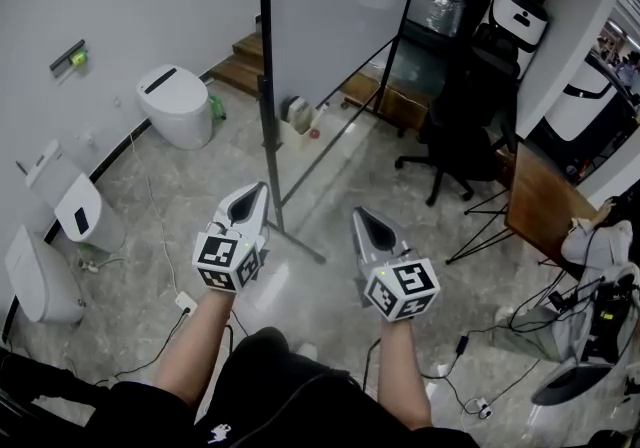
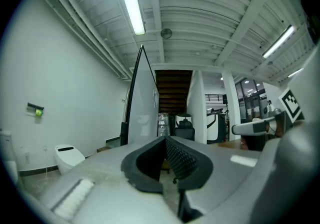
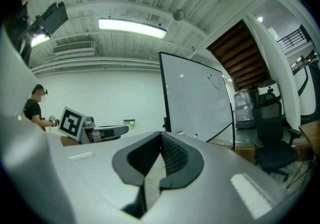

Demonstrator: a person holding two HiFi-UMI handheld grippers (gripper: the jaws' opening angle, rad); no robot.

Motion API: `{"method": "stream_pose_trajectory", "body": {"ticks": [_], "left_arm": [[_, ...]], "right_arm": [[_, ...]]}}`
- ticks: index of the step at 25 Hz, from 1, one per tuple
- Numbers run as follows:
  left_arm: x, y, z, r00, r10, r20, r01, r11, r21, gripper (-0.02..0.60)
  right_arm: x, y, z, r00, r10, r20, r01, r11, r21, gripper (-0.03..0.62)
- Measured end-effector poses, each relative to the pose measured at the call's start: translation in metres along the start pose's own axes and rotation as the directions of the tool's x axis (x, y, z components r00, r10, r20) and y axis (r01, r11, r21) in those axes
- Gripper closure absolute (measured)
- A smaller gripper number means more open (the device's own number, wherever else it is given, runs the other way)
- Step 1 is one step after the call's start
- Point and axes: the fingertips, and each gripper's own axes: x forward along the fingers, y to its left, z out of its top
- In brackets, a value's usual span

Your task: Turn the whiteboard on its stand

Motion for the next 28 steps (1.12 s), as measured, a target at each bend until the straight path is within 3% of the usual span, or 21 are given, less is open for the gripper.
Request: {"method": "stream_pose_trajectory", "body": {"ticks": [13,28], "left_arm": [[0.027,0.026,0.001,1.0,0.014,0.005,-0.014,1.0,0.01,0.578],[0.123,0.117,-0.003,1.0,-0.013,-0.018,0.013,0.999,0.032,0.545]], "right_arm": [[0.033,-0.006,0.004,1.0,0.014,0.008,-0.015,1.0,0.013,0.585],[0.144,-0.025,0.014,1.0,-0.026,0.001,0.026,1.0,-0.004,0.586]]}}
